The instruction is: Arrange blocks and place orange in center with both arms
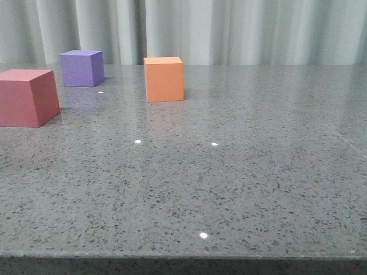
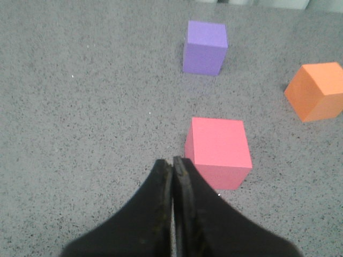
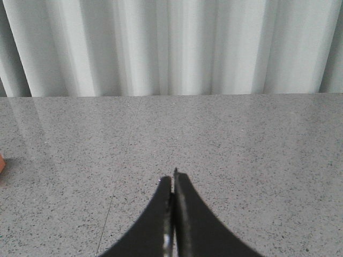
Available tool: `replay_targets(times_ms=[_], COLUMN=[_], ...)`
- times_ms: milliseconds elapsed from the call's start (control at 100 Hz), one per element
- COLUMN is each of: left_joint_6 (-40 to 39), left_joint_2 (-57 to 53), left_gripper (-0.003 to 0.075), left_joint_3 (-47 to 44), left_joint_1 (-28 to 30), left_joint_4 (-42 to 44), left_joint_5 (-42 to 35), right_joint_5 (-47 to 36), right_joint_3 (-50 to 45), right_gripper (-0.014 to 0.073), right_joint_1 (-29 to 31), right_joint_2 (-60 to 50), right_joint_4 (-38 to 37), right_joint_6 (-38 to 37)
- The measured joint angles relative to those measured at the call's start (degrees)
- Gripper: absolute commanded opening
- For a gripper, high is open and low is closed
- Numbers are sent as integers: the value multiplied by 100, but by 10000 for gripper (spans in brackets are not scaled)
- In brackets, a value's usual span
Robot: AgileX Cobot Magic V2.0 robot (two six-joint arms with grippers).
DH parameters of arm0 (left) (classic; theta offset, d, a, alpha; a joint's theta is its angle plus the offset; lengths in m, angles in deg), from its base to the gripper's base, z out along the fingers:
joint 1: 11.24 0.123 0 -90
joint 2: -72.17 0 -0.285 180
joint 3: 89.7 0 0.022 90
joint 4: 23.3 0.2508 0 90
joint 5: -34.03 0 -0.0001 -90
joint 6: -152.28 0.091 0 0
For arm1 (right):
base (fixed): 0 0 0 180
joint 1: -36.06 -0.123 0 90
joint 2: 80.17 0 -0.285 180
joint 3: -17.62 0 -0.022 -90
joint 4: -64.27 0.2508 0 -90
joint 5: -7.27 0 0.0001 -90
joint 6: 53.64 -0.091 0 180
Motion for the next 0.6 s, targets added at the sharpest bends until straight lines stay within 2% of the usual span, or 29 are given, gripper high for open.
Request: replay_targets(times_ms=[250, 350, 440, 490, 600], left_joint_6=[0, 0, 0, 0, 0], left_joint_2=[331, 370, 370, 370, 370], left_gripper=[-17, 45, 185, 295, 590], left_joint_3=[9, 9, 9, 9, 9], left_joint_1=[0, 0, 0, 0, 0], left_joint_4=[0, 9, 9, 9, 9], left_joint_5=[12, 25, 25, 38, 87], right_joint_5=[0, 0, 0, 0, 0], right_joint_3=[0, 0, 0, 0, 0], right_gripper=[-69, -69, -69, -69, -69], right_joint_1=[0, 0, 0, 0, 0], right_joint_2=[0, 0, 0, 0, 0], right_joint_4=[0, 0, 0, 0, 0], right_joint_6=[0, 0, 0, 0, 0])
